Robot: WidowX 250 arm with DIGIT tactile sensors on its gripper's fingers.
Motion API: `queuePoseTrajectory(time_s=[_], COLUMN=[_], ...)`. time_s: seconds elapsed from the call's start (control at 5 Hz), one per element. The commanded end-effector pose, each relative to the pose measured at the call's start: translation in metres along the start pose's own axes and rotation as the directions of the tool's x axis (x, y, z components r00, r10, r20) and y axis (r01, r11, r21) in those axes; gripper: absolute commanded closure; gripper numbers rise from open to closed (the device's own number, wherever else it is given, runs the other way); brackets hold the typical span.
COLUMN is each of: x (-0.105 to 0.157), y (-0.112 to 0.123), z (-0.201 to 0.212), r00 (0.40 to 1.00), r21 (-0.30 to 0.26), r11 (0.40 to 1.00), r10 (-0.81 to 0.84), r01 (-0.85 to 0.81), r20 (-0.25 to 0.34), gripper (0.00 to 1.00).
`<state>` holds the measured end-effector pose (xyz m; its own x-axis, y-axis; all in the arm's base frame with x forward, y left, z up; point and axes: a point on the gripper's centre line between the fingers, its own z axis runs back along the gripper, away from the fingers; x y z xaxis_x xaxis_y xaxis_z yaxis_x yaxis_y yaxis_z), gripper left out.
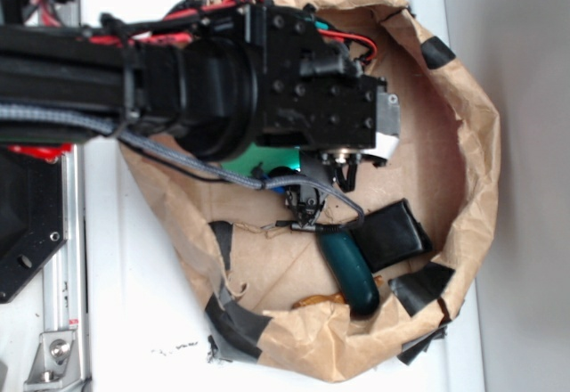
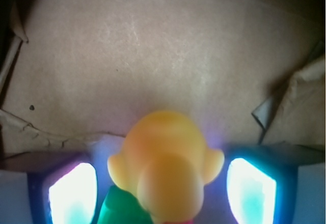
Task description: Grab the yellow duck.
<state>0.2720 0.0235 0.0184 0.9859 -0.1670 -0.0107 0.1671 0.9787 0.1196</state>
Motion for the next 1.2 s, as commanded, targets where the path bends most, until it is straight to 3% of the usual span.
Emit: queuePoseTrajectory(time_s=[0.0, 0.2, 0.6, 0.8, 1.0], x=[0.002, 0.008, 0.017, 0.016, 0.015], y=[0.006, 0.006, 0.004, 0.004, 0.001], z=[0.007, 0.006, 0.011, 0.034, 0.086], r00=[1.000, 1.000, 0.999, 0.998, 0.996], r21=[0.008, -0.004, -0.034, -0.035, -0.021], r11=[1.000, 1.000, 0.999, 0.999, 1.000], r10=[0.009, 0.016, 0.004, 0.001, -0.010], r01=[-0.009, -0.016, -0.003, 0.001, 0.012], r20=[0.020, 0.024, 0.040, 0.056, 0.094], gripper=[0.00, 1.00, 1.00, 1.00, 1.00])
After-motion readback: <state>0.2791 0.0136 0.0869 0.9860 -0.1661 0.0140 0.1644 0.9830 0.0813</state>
